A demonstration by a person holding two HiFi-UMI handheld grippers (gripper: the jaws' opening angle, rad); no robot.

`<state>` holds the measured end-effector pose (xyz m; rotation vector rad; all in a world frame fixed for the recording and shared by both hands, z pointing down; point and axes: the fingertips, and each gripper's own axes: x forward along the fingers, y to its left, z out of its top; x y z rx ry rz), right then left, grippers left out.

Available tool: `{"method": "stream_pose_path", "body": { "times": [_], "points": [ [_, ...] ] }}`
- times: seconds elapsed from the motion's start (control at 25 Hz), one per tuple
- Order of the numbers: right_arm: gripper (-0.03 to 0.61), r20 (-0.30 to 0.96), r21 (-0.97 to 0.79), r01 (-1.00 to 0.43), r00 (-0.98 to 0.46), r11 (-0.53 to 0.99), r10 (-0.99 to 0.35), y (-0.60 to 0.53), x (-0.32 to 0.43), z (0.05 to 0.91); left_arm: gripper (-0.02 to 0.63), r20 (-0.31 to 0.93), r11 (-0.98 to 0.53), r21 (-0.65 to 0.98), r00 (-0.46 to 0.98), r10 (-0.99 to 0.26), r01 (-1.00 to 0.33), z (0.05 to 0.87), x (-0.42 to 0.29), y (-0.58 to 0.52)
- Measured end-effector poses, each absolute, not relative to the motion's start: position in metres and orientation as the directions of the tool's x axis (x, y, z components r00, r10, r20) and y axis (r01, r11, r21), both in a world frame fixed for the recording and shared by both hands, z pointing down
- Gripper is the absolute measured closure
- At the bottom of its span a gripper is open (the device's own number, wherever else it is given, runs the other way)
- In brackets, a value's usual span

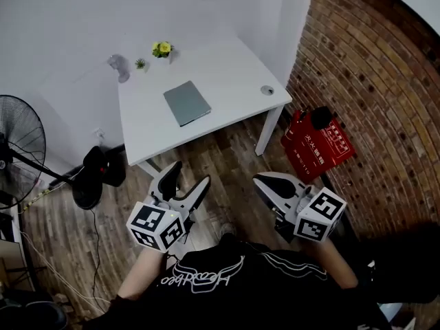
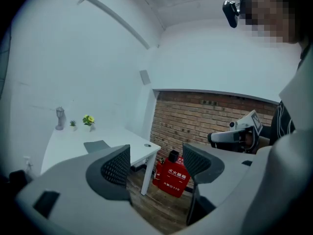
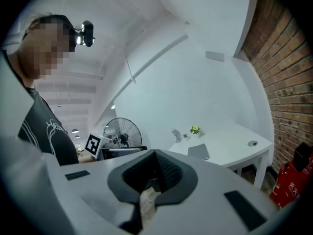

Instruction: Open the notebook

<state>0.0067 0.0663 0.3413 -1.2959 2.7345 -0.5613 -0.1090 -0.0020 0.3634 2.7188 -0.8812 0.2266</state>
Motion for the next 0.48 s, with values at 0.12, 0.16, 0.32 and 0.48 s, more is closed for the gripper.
{"method": "stream_pose_path", "body": {
  "times": [0.12, 0.16, 0.32, 0.48],
  "points": [
    [0.575, 0.099, -0.35, -0.731, -0.65, 0.585, -0.754, 0.021, 0.011, 0.34, 0.278, 0.245, -0.779, 0.19, 0.797, -0.552, -0.598, 0.369, -0.102, -0.044],
    [0.575, 0.098, -0.349, -0.731, -0.65, 0.586, -0.753, 0.009, 0.013, 0.34, 0.278, 0.251, -0.781, 0.187, 0.798, -0.549, -0.596, 0.37, -0.1, -0.056],
    [0.575, 0.083, -0.358, -0.731, -0.645, 0.581, -0.76, -0.033, 0.019, 0.34, 0.278, 0.283, -0.785, 0.186, 0.797, -0.533, -0.591, 0.378, -0.093, -0.098],
    [0.575, 0.082, -0.369, -0.736, -0.634, 0.568, -0.769, -0.061, 0.035, 0.347, 0.278, 0.335, -0.781, 0.159, 0.777, -0.533, -0.604, 0.391, -0.083, -0.132]
  ]
}}
